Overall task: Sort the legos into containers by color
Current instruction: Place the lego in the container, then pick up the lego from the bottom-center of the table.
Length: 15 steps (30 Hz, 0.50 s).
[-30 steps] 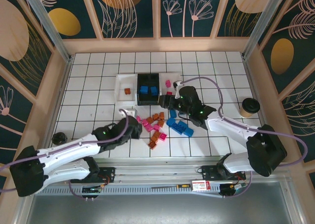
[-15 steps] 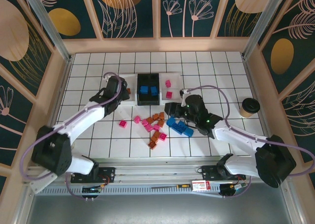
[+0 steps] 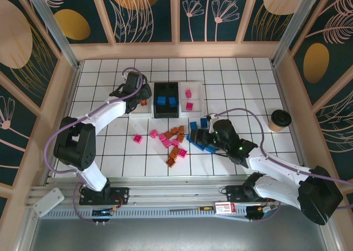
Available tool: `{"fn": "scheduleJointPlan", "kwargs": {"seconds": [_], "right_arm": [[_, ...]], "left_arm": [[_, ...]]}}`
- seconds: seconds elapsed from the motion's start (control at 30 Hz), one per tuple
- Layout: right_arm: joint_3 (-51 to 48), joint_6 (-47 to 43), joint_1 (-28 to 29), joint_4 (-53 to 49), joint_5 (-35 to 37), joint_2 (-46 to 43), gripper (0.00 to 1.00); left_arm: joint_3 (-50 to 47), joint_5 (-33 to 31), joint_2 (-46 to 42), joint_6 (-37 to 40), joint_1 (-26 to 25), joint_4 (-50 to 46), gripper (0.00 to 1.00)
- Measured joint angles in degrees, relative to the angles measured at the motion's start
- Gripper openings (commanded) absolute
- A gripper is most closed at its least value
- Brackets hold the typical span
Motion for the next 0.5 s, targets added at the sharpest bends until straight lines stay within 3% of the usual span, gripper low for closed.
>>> {"fn": "scheduleJointPlan", "kwargs": {"seconds": [0.17,0.23,0.33,0.5], "right_arm": [[0.0,0.0,6.2,-1.8,1.7,0.1,0.66],[0.2,-0.1,9.7,-2.5,2.9,1.0,0.69],[1.5,-0.2,15.1,-4.2,4.4,4.3,0.74],[4.4,-0.3,22.6,-5.9,6.6,11.2,0.72]], "left_arm": [[0.1,2.9,-3.2,-0.4,0.0,-0.2,0.85],[-0.9,5.2,-7.3,-0.7,0.0,0.1,0.99],[-4.3,8.9,-15.7,-2.2,0.0,1.4,0.99],[-13.6,13.6,-29.3,-4.6,-0.2,4.5,0.99]]}}
